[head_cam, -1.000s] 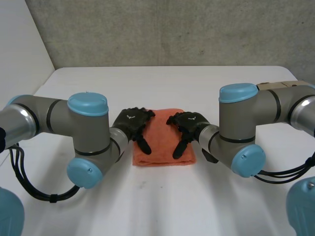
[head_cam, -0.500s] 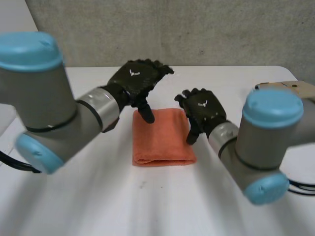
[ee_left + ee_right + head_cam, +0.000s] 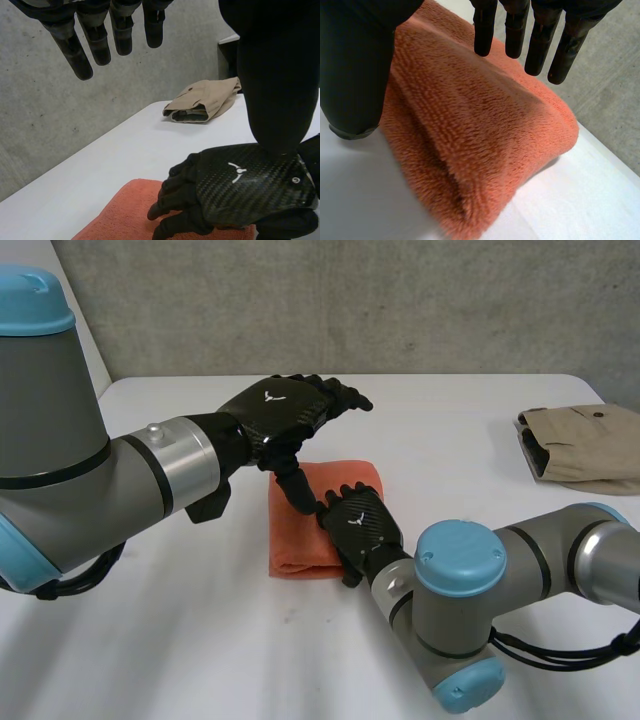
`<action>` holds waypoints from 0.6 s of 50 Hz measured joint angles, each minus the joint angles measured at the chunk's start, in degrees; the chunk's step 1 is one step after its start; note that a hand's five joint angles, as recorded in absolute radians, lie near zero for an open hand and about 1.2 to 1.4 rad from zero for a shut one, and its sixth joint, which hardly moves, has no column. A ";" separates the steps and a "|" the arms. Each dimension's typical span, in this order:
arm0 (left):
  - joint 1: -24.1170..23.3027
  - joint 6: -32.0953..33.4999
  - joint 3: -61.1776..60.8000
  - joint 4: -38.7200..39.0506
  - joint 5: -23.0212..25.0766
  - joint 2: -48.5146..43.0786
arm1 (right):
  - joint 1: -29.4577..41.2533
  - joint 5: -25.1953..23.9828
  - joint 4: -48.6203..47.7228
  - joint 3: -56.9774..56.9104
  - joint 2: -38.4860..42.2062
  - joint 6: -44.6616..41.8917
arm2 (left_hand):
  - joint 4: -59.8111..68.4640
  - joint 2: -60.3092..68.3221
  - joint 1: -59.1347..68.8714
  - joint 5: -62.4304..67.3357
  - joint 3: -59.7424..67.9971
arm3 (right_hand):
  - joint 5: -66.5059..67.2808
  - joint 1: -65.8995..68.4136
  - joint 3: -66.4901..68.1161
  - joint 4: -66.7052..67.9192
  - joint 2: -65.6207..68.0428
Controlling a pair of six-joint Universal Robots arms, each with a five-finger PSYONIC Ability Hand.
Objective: Fold the laundry.
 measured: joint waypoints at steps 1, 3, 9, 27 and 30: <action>0.03 -0.08 -0.02 0.07 -0.03 -0.02 | -0.03 0.01 -0.21 -0.73 0.59 -0.27 | 0.00 0.00 0.00 0.00 0.00 | 0.00 0.00 0.00 0.00 0.00; 0.09 -0.21 -0.03 0.16 -0.05 -0.03 | -0.04 0.03 -0.33 -1.43 1.16 -0.42 | 0.00 0.00 0.00 0.00 0.00 | 0.77 0.63 0.55 0.45 0.03; 0.18 -0.94 -0.06 0.34 -0.06 0.00 | -0.05 0.08 -0.42 -3.52 2.62 -0.45 | 0.00 0.00 0.00 0.00 0.00 | 2.30 2.20 2.19 2.40 1.97; 0.14 -2.56 -0.15 0.44 0.05 0.05 | -0.15 0.00 0.38 -11.28 7.26 -0.56 | 0.00 0.00 0.00 0.00 0.00 | 22.40 21.41 26.95 27.01 27.72; 0.12 -2.55 -0.16 0.45 0.05 0.05 | -0.28 -0.02 0.44 -12.83 7.59 -0.57 | 0.00 0.00 0.00 0.00 0.00 | 32.80 28.07 36.77 37.05 37.15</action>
